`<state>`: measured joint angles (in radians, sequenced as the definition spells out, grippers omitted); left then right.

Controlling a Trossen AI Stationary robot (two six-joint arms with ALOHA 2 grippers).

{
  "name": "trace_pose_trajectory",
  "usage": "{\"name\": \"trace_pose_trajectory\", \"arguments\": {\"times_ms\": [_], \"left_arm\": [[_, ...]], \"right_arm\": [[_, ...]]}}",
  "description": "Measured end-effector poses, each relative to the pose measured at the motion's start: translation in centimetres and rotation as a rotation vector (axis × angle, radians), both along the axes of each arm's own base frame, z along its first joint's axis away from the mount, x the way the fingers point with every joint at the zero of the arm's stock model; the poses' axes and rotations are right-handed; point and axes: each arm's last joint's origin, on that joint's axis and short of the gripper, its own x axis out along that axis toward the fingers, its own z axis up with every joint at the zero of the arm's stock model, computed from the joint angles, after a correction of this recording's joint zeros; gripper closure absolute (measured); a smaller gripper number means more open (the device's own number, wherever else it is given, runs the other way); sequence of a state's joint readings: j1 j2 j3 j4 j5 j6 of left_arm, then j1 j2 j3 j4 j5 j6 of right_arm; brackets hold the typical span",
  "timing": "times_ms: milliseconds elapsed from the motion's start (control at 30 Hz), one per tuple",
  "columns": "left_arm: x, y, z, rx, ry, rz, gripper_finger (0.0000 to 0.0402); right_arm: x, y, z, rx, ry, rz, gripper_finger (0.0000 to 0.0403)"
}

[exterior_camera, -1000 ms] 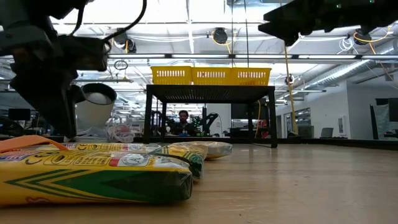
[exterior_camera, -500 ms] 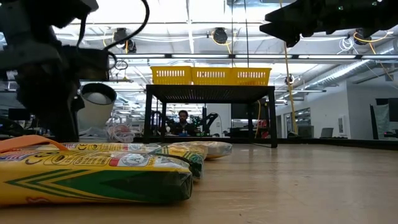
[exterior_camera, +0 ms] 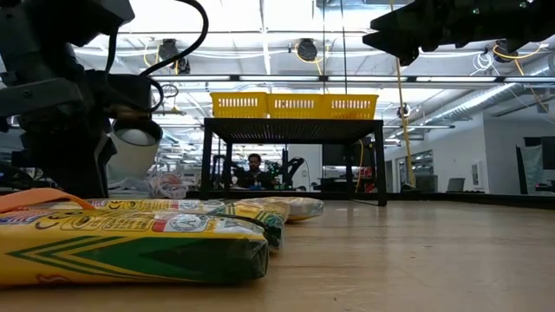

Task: Pick & Place Office Desk Supplies
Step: Put the orange rubber band into the right yellow bin on the shelf

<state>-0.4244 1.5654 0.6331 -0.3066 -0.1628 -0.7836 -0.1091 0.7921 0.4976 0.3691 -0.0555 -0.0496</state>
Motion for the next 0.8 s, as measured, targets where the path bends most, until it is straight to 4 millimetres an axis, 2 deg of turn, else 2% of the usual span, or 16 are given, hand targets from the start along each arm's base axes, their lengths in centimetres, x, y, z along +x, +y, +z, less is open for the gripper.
{"name": "trace_pose_trajectory", "arguments": {"times_ms": [133, 333, 467, 600, 700, 800], "left_arm": [[0.0, 0.2, 0.0, 0.021, -0.002, 0.012, 0.039], [0.1, 0.3, 0.5, 0.03, -0.031, 0.007, 0.0397], [0.3, 0.4, 2.4, 0.092, -0.074, -0.034, 0.0398], [1.0, 0.4, 5.6, 0.165, -0.201, -0.066, 0.0399], [1.5, 0.6, 7.4, 0.239, -0.254, -0.096, 0.0399], [2.6, 0.7, 9.7, 0.314, -0.35, -0.122, 0.04]], "right_arm": [[0.0, 0.0, 0.0, 0.0, 0.0, -0.001, 0.0195], [0.0, 0.0, 0.0, 0.002, 0.0, -0.001, 0.0195], [0.0, 0.0, 0.0, 0.003, 0.0, -0.001, 0.0195], [0.0, 0.0, 0.0, 0.004, 0.0, -0.001, 0.0195], [0.0, 0.0, 0.0, 0.004, 0.001, -0.001, 0.0195], [0.1, 0.0, 0.0, 0.004, 0.001, -0.001, 0.0195]]}}
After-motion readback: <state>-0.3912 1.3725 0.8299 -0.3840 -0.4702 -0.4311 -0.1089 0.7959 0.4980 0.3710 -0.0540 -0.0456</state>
